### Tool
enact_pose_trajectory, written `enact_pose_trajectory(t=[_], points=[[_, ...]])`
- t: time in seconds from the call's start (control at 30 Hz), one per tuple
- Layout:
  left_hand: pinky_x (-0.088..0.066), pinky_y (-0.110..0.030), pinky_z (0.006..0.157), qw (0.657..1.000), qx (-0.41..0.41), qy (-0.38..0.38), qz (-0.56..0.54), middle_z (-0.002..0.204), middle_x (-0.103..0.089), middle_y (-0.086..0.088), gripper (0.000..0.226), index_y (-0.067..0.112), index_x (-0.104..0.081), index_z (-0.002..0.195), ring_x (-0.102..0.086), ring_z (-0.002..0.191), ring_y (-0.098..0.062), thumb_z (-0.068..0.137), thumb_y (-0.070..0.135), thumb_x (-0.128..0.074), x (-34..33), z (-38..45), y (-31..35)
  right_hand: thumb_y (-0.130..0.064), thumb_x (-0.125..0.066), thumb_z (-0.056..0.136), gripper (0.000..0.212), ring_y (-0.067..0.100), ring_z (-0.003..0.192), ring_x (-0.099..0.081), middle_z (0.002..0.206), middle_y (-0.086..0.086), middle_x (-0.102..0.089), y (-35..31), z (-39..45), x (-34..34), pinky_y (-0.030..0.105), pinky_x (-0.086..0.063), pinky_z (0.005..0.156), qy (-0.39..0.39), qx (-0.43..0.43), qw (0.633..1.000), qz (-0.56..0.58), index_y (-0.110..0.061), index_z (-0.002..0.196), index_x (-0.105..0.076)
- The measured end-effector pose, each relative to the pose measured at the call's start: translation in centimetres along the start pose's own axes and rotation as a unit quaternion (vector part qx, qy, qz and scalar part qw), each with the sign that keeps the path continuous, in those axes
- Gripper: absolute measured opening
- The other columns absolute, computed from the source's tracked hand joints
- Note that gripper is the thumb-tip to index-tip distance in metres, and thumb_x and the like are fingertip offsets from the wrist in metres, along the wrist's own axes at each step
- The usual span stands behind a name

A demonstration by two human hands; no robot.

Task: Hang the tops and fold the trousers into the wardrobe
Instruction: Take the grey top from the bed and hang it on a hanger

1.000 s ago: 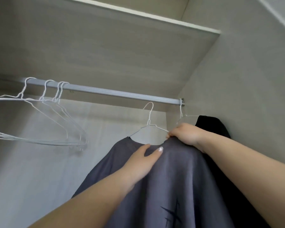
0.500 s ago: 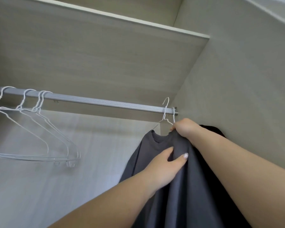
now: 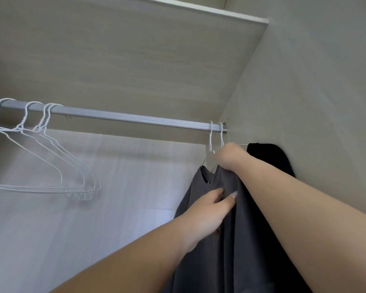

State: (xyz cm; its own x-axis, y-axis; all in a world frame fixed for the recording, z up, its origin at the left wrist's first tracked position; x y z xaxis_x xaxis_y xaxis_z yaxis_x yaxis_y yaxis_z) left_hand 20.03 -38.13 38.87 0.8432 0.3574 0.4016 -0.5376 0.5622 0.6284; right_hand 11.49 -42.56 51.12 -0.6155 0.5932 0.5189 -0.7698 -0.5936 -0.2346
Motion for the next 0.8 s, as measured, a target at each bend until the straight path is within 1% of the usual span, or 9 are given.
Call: enact_pose_trajectory(t=[0.07,0.13,0.23,0.3,0.37,0.43,0.57,0.7,0.8], points=[[-0.045,-0.035,0.103,1.000,0.000,0.007,0.000,0.141,-0.044,0.019,0.061,0.036,-0.034,0.144,-0.045,0.126,-0.008,0.089,0.058,-0.049,0.2,-0.2,0.1,-0.013,-0.045,0.093,0.011,0.029,0.088,-0.048,0.105,0.012,-0.055,-0.2,-0.7,0.7,0.030,-0.038,0.071,0.056,0.015,0.998,-0.028,-0.006,0.096,-0.054],[-0.047,-0.035,0.101,1.000,-0.004,0.007,0.006,0.140,-0.048,0.018,0.061,0.038,-0.036,0.143,-0.047,0.125,-0.006,0.088,0.059,-0.050,0.3,-0.8,0.3,-0.016,-0.046,0.091,0.028,0.031,0.100,-0.052,0.117,0.012,-0.051,-0.6,-1.7,1.5,0.032,-0.038,0.071,0.105,0.050,0.990,-0.077,-0.008,0.118,-0.051],[-0.048,-0.032,0.098,1.000,-0.007,0.016,-0.005,0.135,-0.051,0.019,0.056,0.038,-0.043,0.138,-0.049,0.122,-0.003,0.087,0.059,-0.052,0.8,-2.2,0.3,-0.017,-0.042,0.093,0.034,0.032,0.112,-0.048,0.124,0.011,-0.047,-1.9,-2.8,1.9,0.034,-0.036,0.072,0.168,0.136,0.968,-0.130,-0.010,0.126,-0.048],[-0.049,-0.028,0.096,0.999,0.001,0.049,-0.019,0.128,-0.054,0.017,0.038,0.038,-0.051,0.126,-0.052,0.117,0.000,0.091,0.053,-0.052,1.9,-3.7,0.3,-0.018,-0.042,0.093,0.030,0.029,0.109,-0.051,0.121,0.008,-0.053,-3.0,-3.5,1.4,0.033,-0.038,0.074,0.199,0.189,0.961,-0.032,-0.014,0.121,-0.053],[-0.049,-0.025,0.092,0.994,0.022,0.104,-0.028,0.120,-0.057,0.015,0.017,0.040,-0.054,0.106,-0.056,0.108,0.002,0.092,0.049,-0.051,3.6,-5.8,-0.1,-0.017,-0.044,0.091,0.027,0.025,0.103,-0.056,0.114,0.004,-0.059,-4.2,-4.6,0.1,0.032,-0.043,0.079,0.196,0.192,0.953,0.130,-0.017,0.114,-0.058],[-0.049,-0.029,0.094,0.983,0.048,0.177,-0.019,0.116,-0.061,0.011,0.014,0.038,-0.055,0.102,-0.058,0.105,-0.001,0.093,0.047,-0.051,5.8,-8.6,-1.3,-0.014,-0.043,0.090,0.026,0.022,0.095,-0.058,0.101,0.000,-0.061,-5.6,-6.3,-2.1,0.031,-0.046,0.079,0.152,0.177,0.929,0.288,-0.020,0.109,-0.060],[-0.051,-0.036,0.094,0.945,0.102,0.311,-0.026,0.106,-0.067,0.004,0.016,0.027,-0.061,0.102,-0.063,0.099,-0.007,0.093,0.038,-0.055,9.7,-15.9,-3.6,-0.012,-0.046,0.090,0.024,0.012,0.083,-0.056,0.091,-0.009,-0.059,-8.9,-11.2,-6.9,0.019,-0.046,0.068,0.038,0.149,0.875,0.460,-0.023,0.104,-0.062],[-0.054,-0.034,0.089,0.905,0.154,0.396,0.006,0.102,-0.069,0.003,0.014,0.024,-0.064,0.101,-0.066,0.095,-0.008,0.093,0.033,-0.057,12.4,-26.1,-4.1,-0.011,-0.052,0.087,0.023,0.018,0.090,-0.064,0.091,-0.003,-0.064,-14.8,-19.4,-11.1,0.041,-0.054,0.086,-0.110,0.144,0.777,0.603,-0.033,0.086,-0.060],[-0.053,-0.029,0.079,0.865,0.181,0.466,0.042,0.094,-0.070,0.005,0.011,0.022,-0.065,0.098,-0.067,0.089,-0.008,0.093,0.028,-0.057,13.3,-35.1,-3.0,-0.005,-0.054,0.091,0.020,0.010,0.080,-0.064,0.089,0.000,-0.063,-19.1,-28.5,-11.0,0.029,-0.055,0.077,-0.242,0.165,0.676,0.676,-0.024,0.090,-0.061]])
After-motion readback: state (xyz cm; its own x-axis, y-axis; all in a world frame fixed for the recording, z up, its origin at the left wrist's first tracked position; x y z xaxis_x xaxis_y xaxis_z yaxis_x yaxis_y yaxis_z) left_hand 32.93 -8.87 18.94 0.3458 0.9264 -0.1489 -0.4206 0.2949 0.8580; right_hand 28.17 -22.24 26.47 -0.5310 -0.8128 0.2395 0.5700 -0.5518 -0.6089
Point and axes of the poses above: each hand's wrist, its own z-axis towards the middle knuckle, its own x-axis out of the back of the hand, y = z × x, the point moved 1 cm from there along z, towards the middle knuckle
